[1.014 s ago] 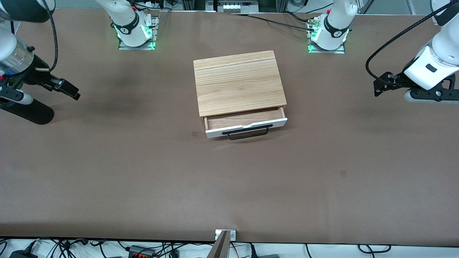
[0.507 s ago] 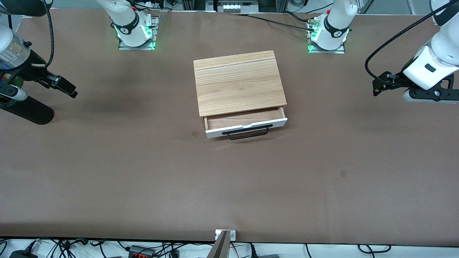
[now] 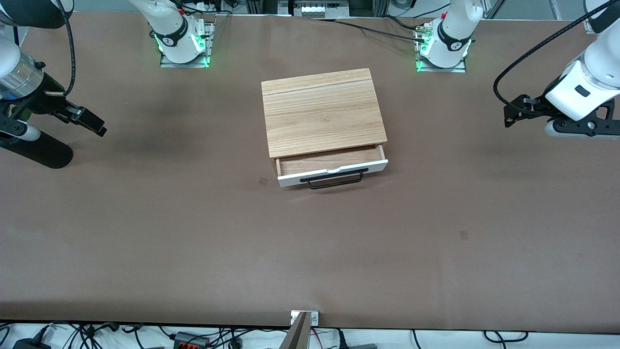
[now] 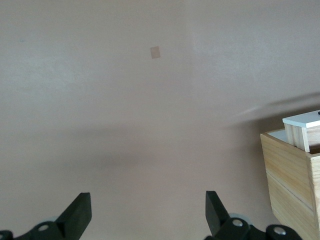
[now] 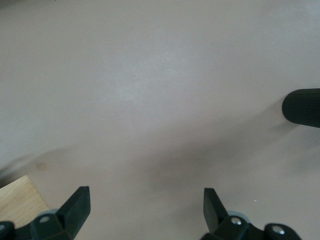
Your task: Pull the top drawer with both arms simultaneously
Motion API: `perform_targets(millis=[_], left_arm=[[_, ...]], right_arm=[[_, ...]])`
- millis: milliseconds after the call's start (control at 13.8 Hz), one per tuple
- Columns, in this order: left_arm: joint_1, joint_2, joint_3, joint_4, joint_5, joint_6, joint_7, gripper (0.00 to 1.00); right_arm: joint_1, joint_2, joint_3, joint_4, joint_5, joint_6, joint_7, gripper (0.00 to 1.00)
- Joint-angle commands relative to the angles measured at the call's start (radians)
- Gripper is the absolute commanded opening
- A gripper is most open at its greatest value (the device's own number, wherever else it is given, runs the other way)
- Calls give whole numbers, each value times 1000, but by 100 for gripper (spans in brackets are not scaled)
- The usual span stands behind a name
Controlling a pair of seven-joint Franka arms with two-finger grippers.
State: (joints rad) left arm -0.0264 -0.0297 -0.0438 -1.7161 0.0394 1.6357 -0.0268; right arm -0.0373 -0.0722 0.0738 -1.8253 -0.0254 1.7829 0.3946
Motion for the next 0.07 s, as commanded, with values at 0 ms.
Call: perform_targets(millis=[0], left_arm=[[-1, 16, -2, 35, -10, -25, -4, 100]], right_arm=[[-13, 11, 9, 30, -7, -5, 17, 100]])
